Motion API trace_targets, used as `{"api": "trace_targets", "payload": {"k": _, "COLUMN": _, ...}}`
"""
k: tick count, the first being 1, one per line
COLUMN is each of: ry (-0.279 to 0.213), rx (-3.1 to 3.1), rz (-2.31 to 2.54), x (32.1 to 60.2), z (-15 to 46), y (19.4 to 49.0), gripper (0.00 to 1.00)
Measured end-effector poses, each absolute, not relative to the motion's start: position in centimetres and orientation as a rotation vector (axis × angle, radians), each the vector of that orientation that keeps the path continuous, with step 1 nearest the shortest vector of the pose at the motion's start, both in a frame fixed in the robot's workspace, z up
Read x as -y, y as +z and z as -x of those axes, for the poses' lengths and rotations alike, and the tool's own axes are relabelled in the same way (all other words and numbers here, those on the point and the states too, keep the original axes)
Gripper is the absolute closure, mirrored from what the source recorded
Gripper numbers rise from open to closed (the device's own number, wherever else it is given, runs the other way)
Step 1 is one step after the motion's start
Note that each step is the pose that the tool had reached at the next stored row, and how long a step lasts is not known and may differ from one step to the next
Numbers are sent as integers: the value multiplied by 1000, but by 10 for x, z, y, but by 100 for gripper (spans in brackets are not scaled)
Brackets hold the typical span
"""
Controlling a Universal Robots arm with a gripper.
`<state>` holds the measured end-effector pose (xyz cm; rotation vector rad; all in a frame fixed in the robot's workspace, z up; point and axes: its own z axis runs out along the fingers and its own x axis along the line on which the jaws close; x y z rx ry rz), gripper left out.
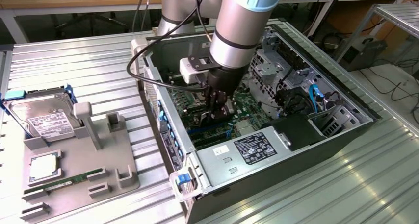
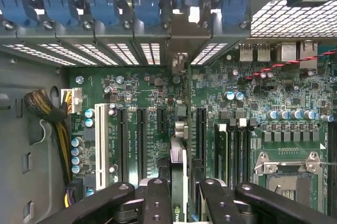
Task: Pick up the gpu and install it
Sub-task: 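Insert the gpu into the slot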
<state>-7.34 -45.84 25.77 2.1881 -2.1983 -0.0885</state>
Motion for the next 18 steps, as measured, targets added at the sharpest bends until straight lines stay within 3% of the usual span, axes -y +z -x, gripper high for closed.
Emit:
{"api": "trace_targets", "payload": {"k": 8, "ry": -94, "rx": 2196, "rz": -2186, "x": 458, "z": 73, "y": 255, "gripper": 74}}
{"api": "trace_targets", "payload": {"k": 13, "ry": -94, "rx": 2196, "rz": -2186, "x": 458, "z": 73, "y": 255, "gripper": 66}}
{"api": "trace_targets", "payload": {"k": 18, "ry": -94, "rx": 2196, "rz": -2186, "x": 458, "z": 73, "y": 272, "gripper": 66}}
